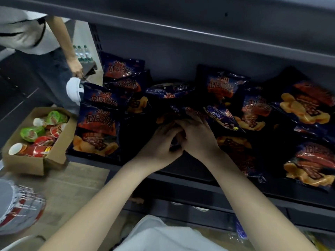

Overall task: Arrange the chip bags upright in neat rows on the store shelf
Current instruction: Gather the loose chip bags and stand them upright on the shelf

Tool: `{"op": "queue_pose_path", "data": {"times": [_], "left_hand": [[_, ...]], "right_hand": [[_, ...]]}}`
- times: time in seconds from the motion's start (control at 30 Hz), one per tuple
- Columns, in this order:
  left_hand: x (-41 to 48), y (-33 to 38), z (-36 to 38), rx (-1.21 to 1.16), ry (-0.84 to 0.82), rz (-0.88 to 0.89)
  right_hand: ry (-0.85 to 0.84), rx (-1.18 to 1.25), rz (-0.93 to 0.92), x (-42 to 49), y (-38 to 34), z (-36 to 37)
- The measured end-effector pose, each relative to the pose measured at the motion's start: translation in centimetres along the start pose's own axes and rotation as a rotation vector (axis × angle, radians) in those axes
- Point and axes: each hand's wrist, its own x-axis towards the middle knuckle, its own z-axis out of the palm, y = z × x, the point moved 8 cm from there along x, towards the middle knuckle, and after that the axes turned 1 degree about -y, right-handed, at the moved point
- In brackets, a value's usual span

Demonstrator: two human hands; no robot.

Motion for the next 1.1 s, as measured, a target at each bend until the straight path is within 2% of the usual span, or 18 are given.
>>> {"op": "queue_pose_path", "data": {"times": [0.1,0.2,0.37,0.5,0.57,0.63,0.7,0.87,1.0,1.1], "left_hand": [[-0.6,-0.3,-4.2,0.017,0.069,-0.03],[-1.6,-0.8,-10.5,0.048,0.276,-0.035],[-3.7,-4.6,-20.4,0.076,0.608,-0.118],[-4.8,-11.6,-24.1,-0.18,0.682,-0.314],[-4.5,-15.7,-24.2,-0.273,0.662,-0.436],[-3.5,-19.7,-22.4,-0.47,0.553,-0.601],[-2.3,-22.1,-19.9,-0.672,0.437,-0.68],[-1.1,-21.3,-16.4,-0.832,0.196,-0.585],[-0.1,-20.5,-16.1,-0.897,0.208,-0.566],[0.3,-21.1,-15.8,-0.982,0.212,-0.594]], "right_hand": [[0.02,0.047,-0.001,0.9,-1.3,-1.0],[0.118,0.21,-0.035,1.8,-3.5,-1.8],[-0.005,0.455,0.019,4.3,-6.9,0.3],[-0.05,0.581,0.144,7.1,-7.3,2.2],[-0.042,0.639,0.26,8.2,-6.7,2.9],[-0.044,0.63,0.368,8.8,-6.2,3.5],[-0.057,0.594,0.417,9.1,-6.3,3.9],[-0.058,0.568,0.509,9.4,-6.5,4.7],[-0.02,0.635,0.501,9.5,-7.3,4.4],[0.0,0.794,0.531,9.5,-8.0,5.0]]}}
